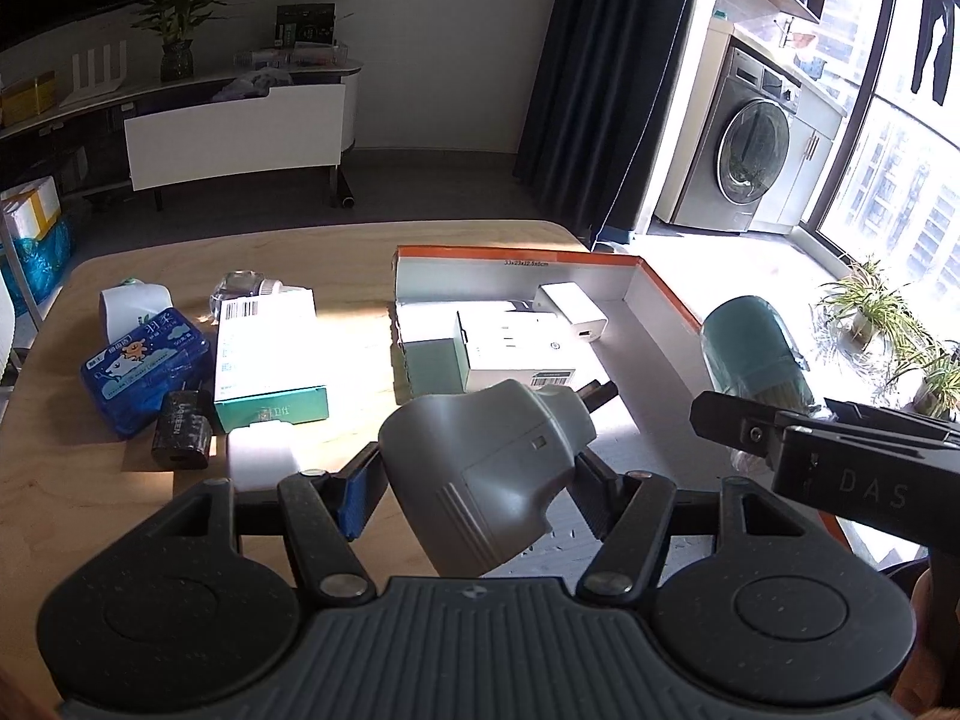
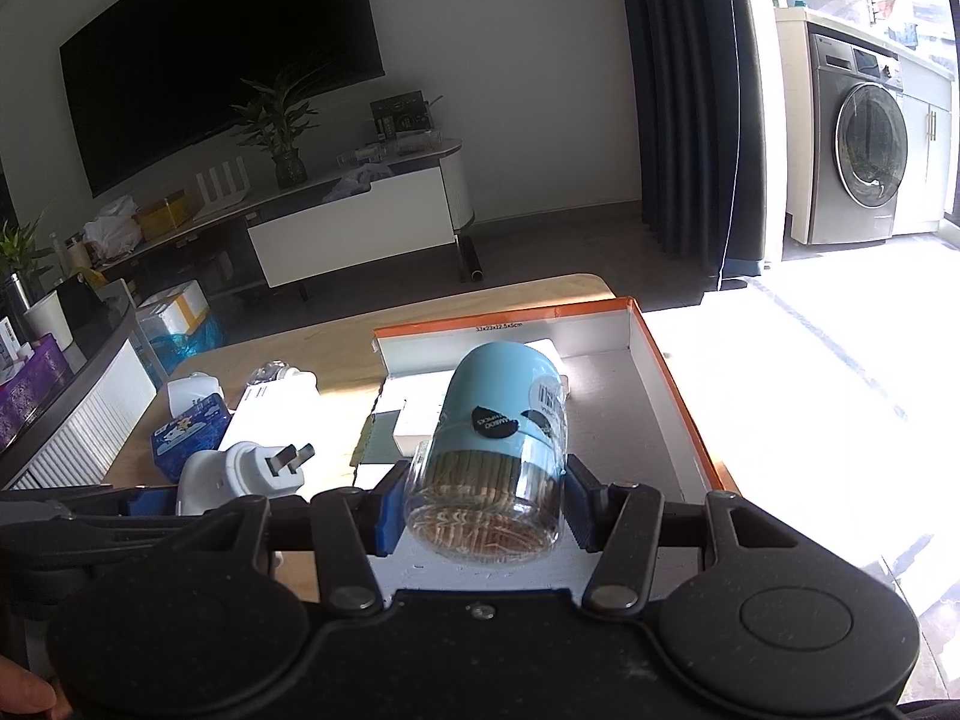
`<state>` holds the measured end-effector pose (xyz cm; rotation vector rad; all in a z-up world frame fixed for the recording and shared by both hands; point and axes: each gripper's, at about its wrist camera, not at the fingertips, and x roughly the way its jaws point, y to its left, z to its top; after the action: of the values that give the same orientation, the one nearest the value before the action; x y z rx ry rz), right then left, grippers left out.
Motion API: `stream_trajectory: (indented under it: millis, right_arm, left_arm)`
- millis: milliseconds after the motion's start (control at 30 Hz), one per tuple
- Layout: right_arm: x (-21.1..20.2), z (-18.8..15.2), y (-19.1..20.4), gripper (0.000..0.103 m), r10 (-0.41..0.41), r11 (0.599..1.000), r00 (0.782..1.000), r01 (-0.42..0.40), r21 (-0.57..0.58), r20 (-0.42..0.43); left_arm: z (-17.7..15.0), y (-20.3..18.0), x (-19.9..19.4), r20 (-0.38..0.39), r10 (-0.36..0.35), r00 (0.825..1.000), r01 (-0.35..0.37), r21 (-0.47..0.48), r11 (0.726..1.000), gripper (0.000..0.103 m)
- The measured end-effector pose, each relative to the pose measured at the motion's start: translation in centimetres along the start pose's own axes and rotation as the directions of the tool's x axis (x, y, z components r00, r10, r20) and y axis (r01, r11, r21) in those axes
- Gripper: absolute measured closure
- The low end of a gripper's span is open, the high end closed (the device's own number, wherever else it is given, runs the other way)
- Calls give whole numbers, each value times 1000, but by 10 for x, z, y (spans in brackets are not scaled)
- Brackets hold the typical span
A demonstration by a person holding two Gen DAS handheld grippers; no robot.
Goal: Organize rigid objects
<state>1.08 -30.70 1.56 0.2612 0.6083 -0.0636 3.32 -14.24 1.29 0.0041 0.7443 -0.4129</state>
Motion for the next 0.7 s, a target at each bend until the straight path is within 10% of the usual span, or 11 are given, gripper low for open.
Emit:
stream_trajectory:
  millis: [700]
  right_arm:
    - [3,3,-16,40,-33,999,999,33,24,17]
  left_arm:
    - [4,-20,14,-11,-25,1000,26,37,999,37]
